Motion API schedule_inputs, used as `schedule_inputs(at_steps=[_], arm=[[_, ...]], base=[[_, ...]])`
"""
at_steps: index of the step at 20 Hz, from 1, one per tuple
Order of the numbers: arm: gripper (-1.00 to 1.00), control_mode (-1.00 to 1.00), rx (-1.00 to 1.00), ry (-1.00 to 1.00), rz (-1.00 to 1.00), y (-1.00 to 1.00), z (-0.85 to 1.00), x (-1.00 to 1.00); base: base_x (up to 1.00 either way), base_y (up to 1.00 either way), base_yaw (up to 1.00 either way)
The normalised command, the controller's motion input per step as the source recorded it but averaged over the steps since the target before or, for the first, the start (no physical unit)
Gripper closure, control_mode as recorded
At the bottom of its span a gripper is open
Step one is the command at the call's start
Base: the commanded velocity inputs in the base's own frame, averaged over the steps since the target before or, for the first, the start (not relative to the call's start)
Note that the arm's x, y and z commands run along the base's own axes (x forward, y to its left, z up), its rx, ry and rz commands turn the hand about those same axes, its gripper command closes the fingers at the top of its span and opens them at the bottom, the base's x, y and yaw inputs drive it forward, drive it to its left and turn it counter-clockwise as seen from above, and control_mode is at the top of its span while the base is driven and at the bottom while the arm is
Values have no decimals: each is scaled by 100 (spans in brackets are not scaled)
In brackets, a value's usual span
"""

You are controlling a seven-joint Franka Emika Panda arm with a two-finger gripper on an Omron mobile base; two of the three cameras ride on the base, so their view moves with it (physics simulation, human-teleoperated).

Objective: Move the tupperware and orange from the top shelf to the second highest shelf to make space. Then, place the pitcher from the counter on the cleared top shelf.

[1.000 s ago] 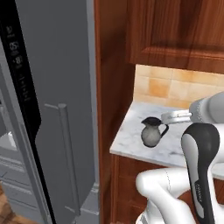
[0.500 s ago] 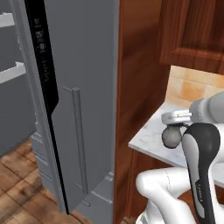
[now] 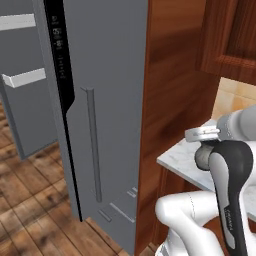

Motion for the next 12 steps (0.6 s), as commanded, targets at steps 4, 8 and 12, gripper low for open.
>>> schedule_inputs(at_steps=[4, 8, 12], arm=[[-100, -100, 0, 0, 0, 0, 0, 0], [-100, -100, 0, -15, 14, -18, -11, -10], [-100, -100, 0, -21, 22, -74, -43, -24]], base=[[0, 0, 0], [0, 0, 0], [0, 0, 0]])
